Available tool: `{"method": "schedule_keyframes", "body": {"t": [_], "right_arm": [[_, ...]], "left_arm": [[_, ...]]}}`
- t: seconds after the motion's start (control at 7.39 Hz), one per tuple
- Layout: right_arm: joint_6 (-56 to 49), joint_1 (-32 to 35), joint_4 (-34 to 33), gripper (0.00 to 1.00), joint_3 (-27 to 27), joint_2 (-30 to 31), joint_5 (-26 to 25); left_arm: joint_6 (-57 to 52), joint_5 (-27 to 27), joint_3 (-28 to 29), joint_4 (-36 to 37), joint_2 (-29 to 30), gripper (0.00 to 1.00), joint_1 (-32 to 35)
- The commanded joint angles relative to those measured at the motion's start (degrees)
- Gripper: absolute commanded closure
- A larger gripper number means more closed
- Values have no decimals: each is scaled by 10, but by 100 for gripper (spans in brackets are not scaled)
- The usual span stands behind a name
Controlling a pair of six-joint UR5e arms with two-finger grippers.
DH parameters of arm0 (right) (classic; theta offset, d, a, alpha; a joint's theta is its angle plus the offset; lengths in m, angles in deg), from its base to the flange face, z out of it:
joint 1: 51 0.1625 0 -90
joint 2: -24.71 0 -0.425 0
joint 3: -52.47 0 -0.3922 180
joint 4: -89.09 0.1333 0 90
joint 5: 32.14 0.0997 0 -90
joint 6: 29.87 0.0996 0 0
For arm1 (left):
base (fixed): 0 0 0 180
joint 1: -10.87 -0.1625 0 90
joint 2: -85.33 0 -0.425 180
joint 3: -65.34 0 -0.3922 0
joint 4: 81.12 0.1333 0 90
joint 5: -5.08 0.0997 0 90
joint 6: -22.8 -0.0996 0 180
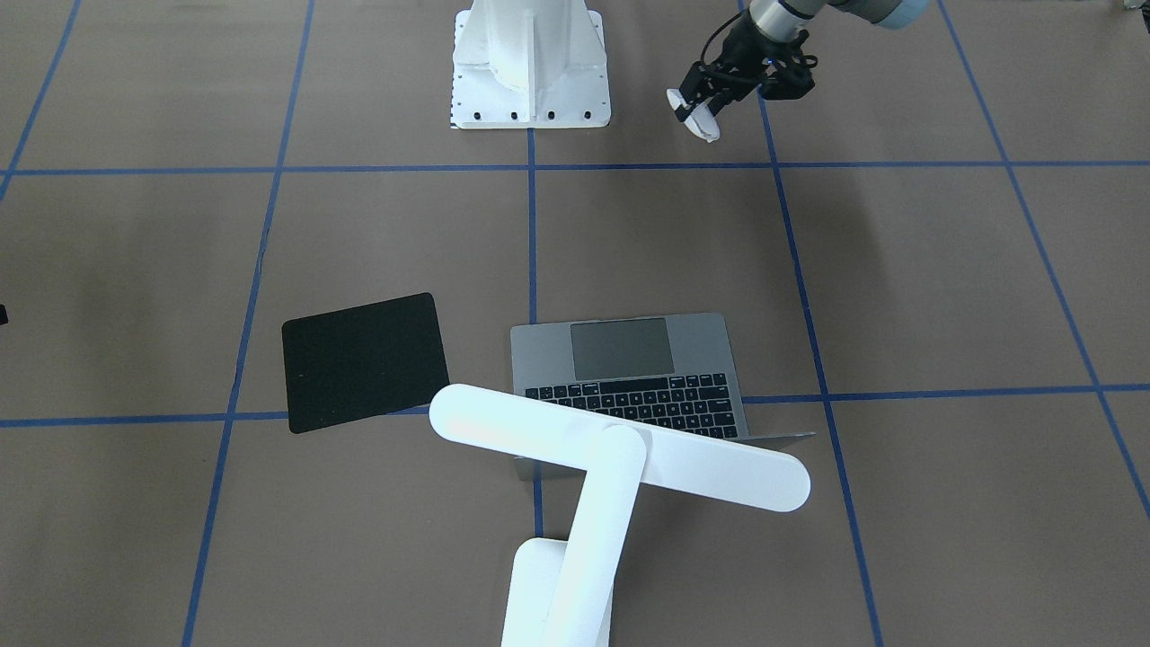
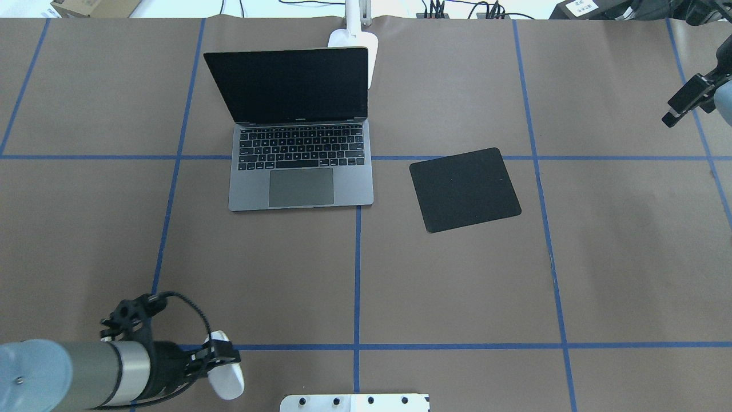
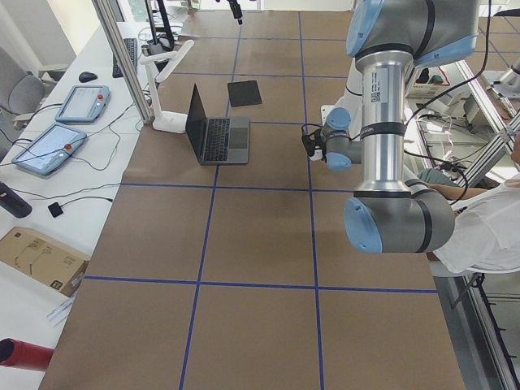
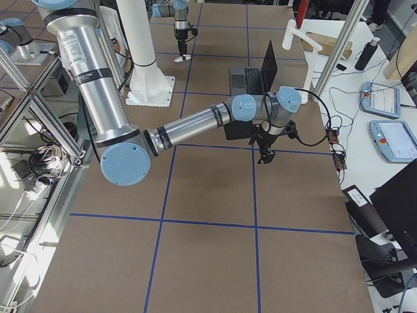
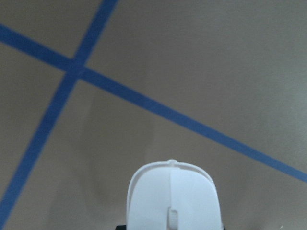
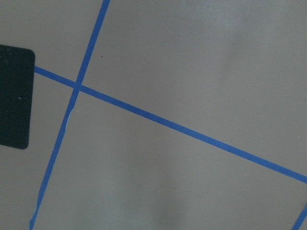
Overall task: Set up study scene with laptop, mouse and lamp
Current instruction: 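Carry the white mouse with the left gripper toward the black mouse pad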
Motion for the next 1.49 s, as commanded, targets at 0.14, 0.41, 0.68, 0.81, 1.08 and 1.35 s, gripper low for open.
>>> {"method": "schedule_keyframes", "body": {"t": [0.14, 0.41, 0.68, 0.81, 1.08, 1.35], "right_arm": [[0, -5, 20, 1, 3, 3, 0], [0, -6, 64, 1, 31, 5, 0], [-1, -6, 70, 1, 37, 6, 0], [0, -6, 70, 1, 37, 6, 0], [0, -6, 70, 1, 37, 6, 0], [0, -6, 69, 1, 36, 5, 1]], "left_arm": [[-106, -26, 78, 183, 234, 38, 66], [-166, -26, 185, 213, 356, 38, 95], [-204, -25, 322, 220, 484, 38, 118], [-220, -26, 411, 219, 555, 38, 133], [-265, -25, 553, 217, 666, 38, 144], [-298, -23, 688, 214, 760, 38, 145]]}}
